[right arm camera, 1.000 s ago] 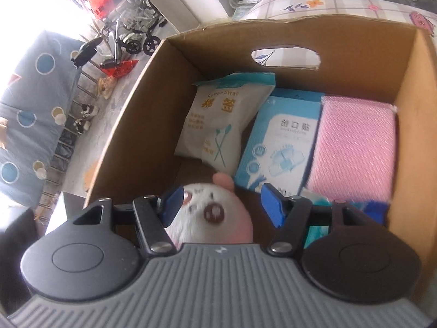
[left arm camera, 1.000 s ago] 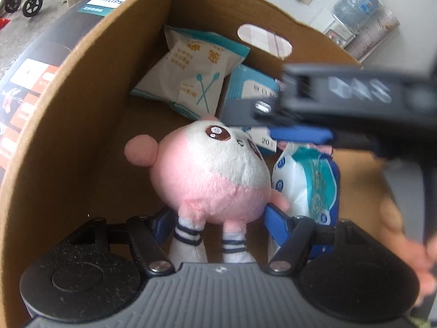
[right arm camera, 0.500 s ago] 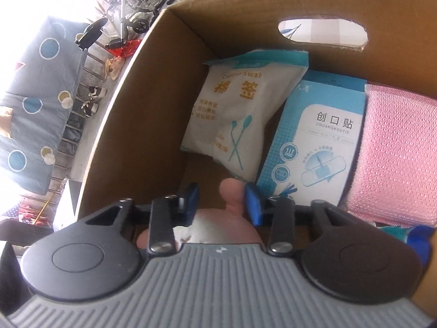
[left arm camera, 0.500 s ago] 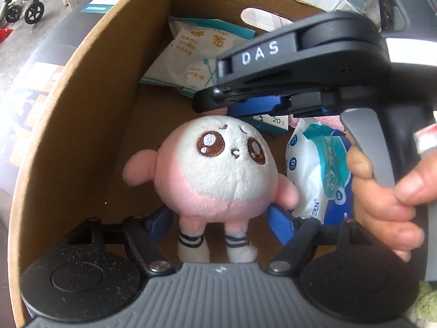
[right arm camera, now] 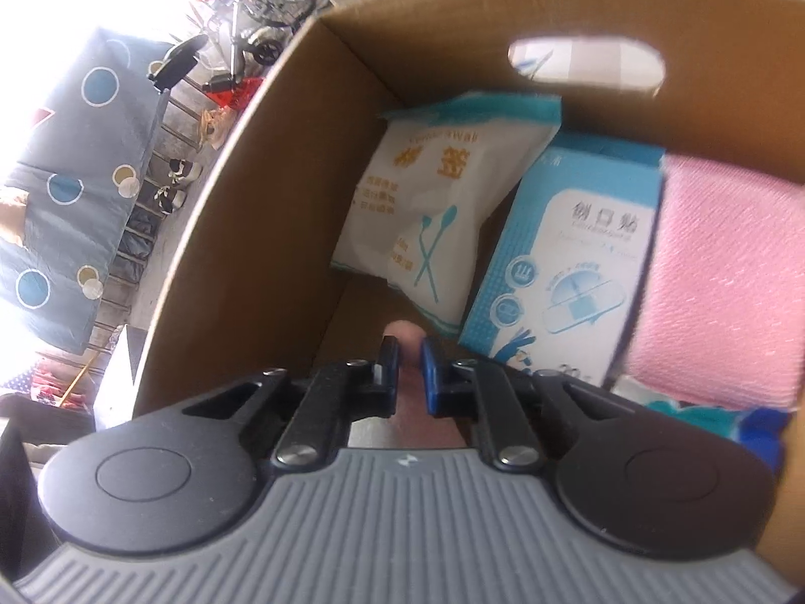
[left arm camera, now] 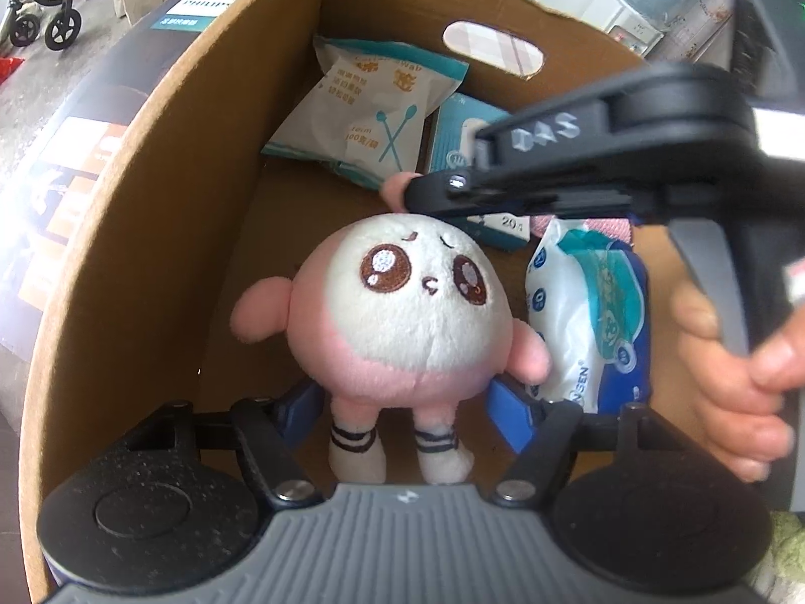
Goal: Organize soft objects
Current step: 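Lower the plush toy into the box and withdraw the right tool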
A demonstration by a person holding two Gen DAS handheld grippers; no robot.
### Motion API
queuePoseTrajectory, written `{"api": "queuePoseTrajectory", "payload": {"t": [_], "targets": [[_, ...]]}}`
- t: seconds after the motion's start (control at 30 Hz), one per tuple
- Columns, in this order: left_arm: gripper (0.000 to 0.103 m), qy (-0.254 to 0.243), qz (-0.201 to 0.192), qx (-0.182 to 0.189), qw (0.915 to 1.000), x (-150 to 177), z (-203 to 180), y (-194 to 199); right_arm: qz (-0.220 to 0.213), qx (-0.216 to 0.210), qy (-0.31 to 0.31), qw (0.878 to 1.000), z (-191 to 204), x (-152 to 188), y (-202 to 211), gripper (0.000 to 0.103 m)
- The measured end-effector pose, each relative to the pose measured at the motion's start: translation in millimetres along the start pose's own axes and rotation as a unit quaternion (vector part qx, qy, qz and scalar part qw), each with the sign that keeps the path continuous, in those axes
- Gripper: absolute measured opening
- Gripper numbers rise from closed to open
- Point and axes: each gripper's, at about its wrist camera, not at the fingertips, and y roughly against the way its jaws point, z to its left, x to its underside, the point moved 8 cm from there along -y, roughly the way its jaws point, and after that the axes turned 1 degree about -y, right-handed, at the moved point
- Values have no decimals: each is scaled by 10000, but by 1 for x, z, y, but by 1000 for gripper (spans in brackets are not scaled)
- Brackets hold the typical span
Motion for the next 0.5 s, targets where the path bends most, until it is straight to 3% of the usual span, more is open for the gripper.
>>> {"api": "queuePoseTrajectory", "payload": {"t": [0.07, 0.23, 0.5], "targets": [[65, 34, 6, 109, 9999, -2, -3, 1, -119, 65, 110, 9998, -1, -1, 11, 7], [66, -5, 0, 174, 9998, -8, -18, -8, -370, 257, 222, 9987, -10, -1, 35, 6], [70, 320, 85, 350, 9988, -18, -22, -21, -588, 443, 217, 9971, -29, 3, 53, 3]]}}
